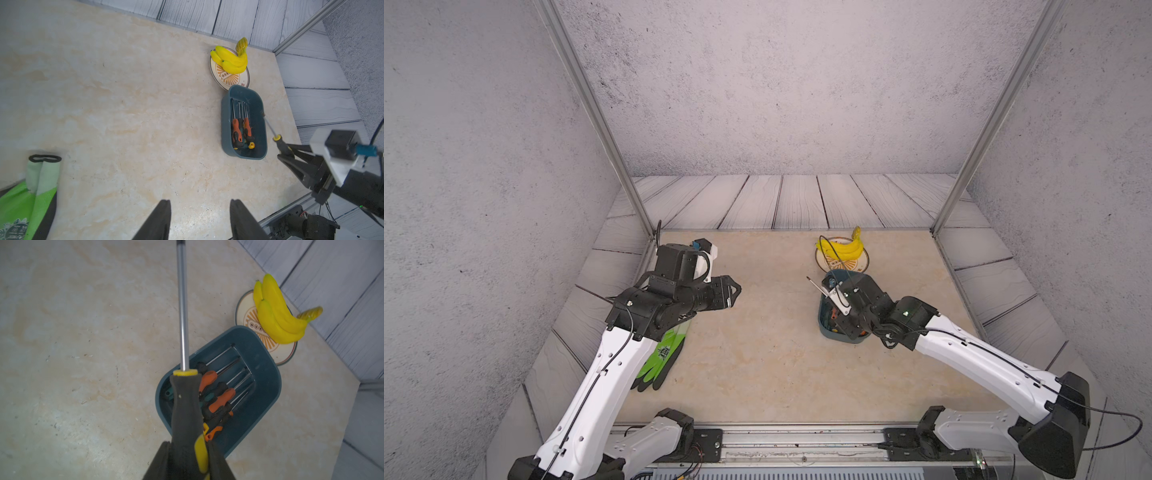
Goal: Put the screwdriver on the desktop into the storage box
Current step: Place the screwdriver in the storage box.
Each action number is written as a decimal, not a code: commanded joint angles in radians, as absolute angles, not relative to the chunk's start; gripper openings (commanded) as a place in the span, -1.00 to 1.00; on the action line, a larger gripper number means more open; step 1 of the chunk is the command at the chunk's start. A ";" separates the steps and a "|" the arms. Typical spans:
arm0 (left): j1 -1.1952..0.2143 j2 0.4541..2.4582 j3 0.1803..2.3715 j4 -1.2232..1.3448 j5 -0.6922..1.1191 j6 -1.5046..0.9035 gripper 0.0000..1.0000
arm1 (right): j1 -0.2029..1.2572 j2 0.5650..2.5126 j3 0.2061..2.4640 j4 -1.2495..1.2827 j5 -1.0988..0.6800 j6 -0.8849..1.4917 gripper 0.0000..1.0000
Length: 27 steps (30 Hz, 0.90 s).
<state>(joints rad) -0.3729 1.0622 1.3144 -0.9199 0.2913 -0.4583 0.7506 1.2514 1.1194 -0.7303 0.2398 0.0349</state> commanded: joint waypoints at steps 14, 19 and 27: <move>-0.422 0.984 1.066 -0.723 0.405 -0.594 0.05 | 0.435 1.381 1.121 -0.781 -0.087 0.511 -0.79; -0.441 0.986 1.030 -0.689 0.406 -0.617 0.05 | 0.385 1.443 1.118 -0.766 -0.106 0.568 -0.75; -0.454 0.988 1.011 -0.683 0.409 -0.623 0.05 | 0.355 1.515 1.114 -0.718 -0.043 0.634 -0.73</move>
<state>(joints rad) -0.4480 0.9939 1.0279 -0.6987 0.3981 -0.6147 0.3645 1.5150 1.1202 -0.7433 -0.0746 0.5888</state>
